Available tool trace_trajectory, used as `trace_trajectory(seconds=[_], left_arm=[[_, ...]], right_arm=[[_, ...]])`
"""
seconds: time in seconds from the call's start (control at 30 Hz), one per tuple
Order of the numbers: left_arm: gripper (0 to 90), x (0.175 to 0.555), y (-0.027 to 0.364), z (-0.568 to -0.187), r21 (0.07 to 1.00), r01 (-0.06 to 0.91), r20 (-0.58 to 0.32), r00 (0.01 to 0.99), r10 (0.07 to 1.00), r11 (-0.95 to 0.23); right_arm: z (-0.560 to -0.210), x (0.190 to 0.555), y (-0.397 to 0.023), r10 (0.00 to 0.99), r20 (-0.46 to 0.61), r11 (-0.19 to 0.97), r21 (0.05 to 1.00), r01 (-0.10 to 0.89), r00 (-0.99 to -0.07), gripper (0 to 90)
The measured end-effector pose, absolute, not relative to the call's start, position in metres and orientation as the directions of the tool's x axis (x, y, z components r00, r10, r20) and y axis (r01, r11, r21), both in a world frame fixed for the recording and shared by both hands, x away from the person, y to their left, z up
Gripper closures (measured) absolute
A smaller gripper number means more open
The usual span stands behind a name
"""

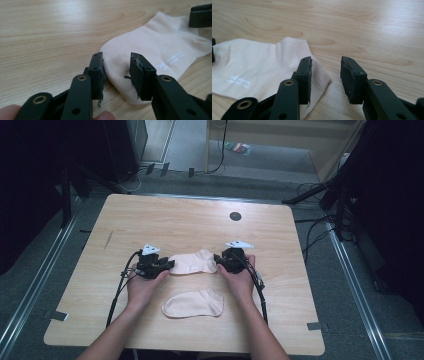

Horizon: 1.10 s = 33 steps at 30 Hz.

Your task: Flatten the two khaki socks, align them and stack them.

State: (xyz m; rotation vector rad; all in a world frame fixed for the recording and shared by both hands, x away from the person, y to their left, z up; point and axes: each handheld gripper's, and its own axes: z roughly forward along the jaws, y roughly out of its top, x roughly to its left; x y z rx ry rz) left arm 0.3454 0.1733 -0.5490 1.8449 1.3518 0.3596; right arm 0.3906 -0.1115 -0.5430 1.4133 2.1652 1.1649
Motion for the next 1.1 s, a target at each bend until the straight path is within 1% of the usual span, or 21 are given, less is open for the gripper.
trace_trajectory(seconds=[0.07,0.13,0.2,0.3,0.33,0.37,0.4,0.43,0.53,0.73,0.8,0.87,1.1], left_arm=[[63.6,0.345,0.173,-0.549,0.741,0.663,-0.213,0.382,0.899,-0.106],[68.1,0.344,0.173,-0.548,0.739,0.661,-0.201,0.397,0.895,-0.127],[71.0,0.343,0.172,-0.548,0.743,0.648,-0.158,0.412,0.897,-0.167],[79.9,0.343,0.172,-0.549,0.748,0.638,-0.143,0.420,0.896,-0.180],[83.6,0.343,0.172,-0.549,0.749,0.637,-0.150,0.431,0.890,-0.182],[86.9,0.343,0.172,-0.549,0.749,0.637,-0.150,0.431,0.890,-0.182],[88.1,0.343,0.171,-0.549,0.750,0.635,-0.151,0.440,0.885,-0.187],[88.6,0.342,0.171,-0.549,0.748,0.636,-0.155,0.446,0.881,-0.190],[89.4,0.341,0.174,-0.548,0.749,0.634,-0.156,0.454,0.877,-0.194],[89.8,0.337,0.181,-0.540,0.773,0.609,-0.165,0.465,0.870,-0.179],[89.9,0.335,0.181,-0.538,0.778,0.603,-0.168,0.468,0.868,-0.175],[90.0,0.331,0.184,-0.533,0.797,0.579,-0.159,0.479,0.863,-0.174],[90.0,0.322,0.194,-0.527,0.816,0.558,-0.170,0.479,0.861,-0.149]], right_arm=[[-0.545,0.390,-0.110,0.867,0.155,0.201,0.760,0.618,-0.474,61.4],[-0.547,0.389,-0.109,0.868,0.154,0.201,0.759,0.619,-0.471,61.8],[-0.547,0.389,-0.109,0.866,0.149,0.207,0.762,0.614,-0.477,62.9],[-0.547,0.388,-0.108,0.867,0.136,0.216,0.763,0.609,-0.479,65.0],[-0.548,0.386,-0.106,0.867,0.124,0.227,0.764,0.604,-0.482,71.4],[-0.548,0.386,-0.106,0.867,0.124,0.227,0.764,0.604,-0.482,71.4],[-0.548,0.384,-0.104,0.861,0.111,0.245,0.765,0.596,-0.497,78.2],[-0.548,0.384,-0.104,0.856,0.118,0.246,0.763,0.598,-0.503,82.7],[-0.547,0.384,-0.107,0.852,0.134,0.244,0.753,0.611,-0.505,85.5],[-0.539,0.379,-0.116,0.853,0.179,0.205,0.751,0.628,-0.491,86.4],[-0.537,0.378,-0.116,0.851,0.179,0.202,0.755,0.624,-0.493,86.4],[-0.529,0.373,-0.119,0.850,0.168,0.204,0.769,0.606,-0.499,86.7],[-0.513,0.361,-0.126,0.850,0.177,0.181,0.787,0.590,-0.497,87.3]])
